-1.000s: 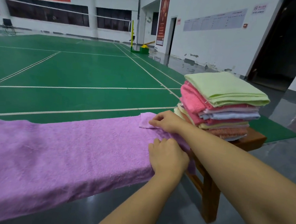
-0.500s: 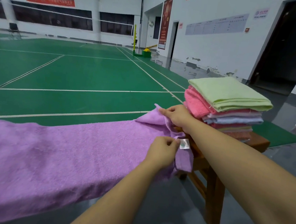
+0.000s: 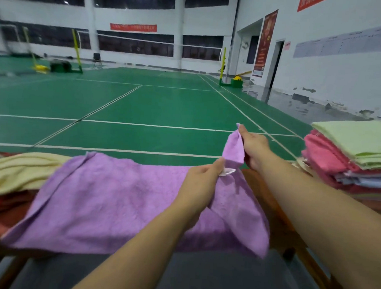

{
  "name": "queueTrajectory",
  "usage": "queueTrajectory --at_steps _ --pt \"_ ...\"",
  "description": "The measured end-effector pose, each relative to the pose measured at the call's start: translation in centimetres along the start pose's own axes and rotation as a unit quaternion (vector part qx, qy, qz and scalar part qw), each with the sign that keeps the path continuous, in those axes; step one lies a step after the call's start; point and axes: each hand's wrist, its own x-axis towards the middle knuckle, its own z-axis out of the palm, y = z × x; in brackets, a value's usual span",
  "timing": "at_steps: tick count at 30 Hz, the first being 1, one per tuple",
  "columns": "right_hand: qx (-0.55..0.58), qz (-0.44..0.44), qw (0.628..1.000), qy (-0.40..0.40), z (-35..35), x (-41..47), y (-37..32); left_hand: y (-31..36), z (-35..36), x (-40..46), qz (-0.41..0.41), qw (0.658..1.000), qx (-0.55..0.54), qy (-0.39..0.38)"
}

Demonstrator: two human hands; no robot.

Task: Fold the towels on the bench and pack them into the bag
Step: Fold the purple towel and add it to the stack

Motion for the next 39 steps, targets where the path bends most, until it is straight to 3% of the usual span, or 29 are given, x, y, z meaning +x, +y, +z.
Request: queueTrajectory --at_steps 9,12,16,22,25,28,30,32,36,39 --pt "0.039 0.020 0.992 -0.121 17.0 -4.5 0.8 0.8 -15.7 -3.2 0.030 0.974 0.071 0.211" --pt "0.074 0.039 0.985 -0.150 22.6 -6.9 1.0 0.4 -20.3 -4.8 0.025 0.945 0.159 0.283" --pt "0.071 0.059 0.977 -0.190 29.1 -10.0 1.7 -0.4 -24.7 -6.4 0.000 0.918 0.227 0.325" --pt "0.034 0.123 0.928 -0.349 32.5 -13.8 2.9 -0.4 -28.9 -9.1 -0.037 0.846 0.376 0.376" --pt "0.037 0.115 0.937 -0.329 30.9 -13.0 3.6 0.1 -29.4 -9.1 -0.047 0.798 0.477 0.365" --pt "0.019 0.081 0.959 -0.272 28.2 -11.2 3.9 0.7 -28.9 -7.1 0.017 0.767 0.516 0.381" --pt "-0.032 0.034 0.974 -0.223 25.6 -10.1 4.3 0.9 -28.6 -4.6 0.022 0.765 0.532 0.361" --pt "-0.153 -0.051 0.971 -0.178 22.4 -9.4 5.0 1.0 -28.6 -2.2 -0.013 0.765 0.549 0.336" --pt "-0.463 -0.178 0.859 -0.125 15.7 -9.4 5.6 1.4 -29.3 -0.1 -0.073 0.750 0.576 0.317" --pt "-0.624 -0.137 0.759 -0.121 12.1 -9.3 4.6 1.8 -29.5 0.3 -0.114 0.761 0.561 0.304"
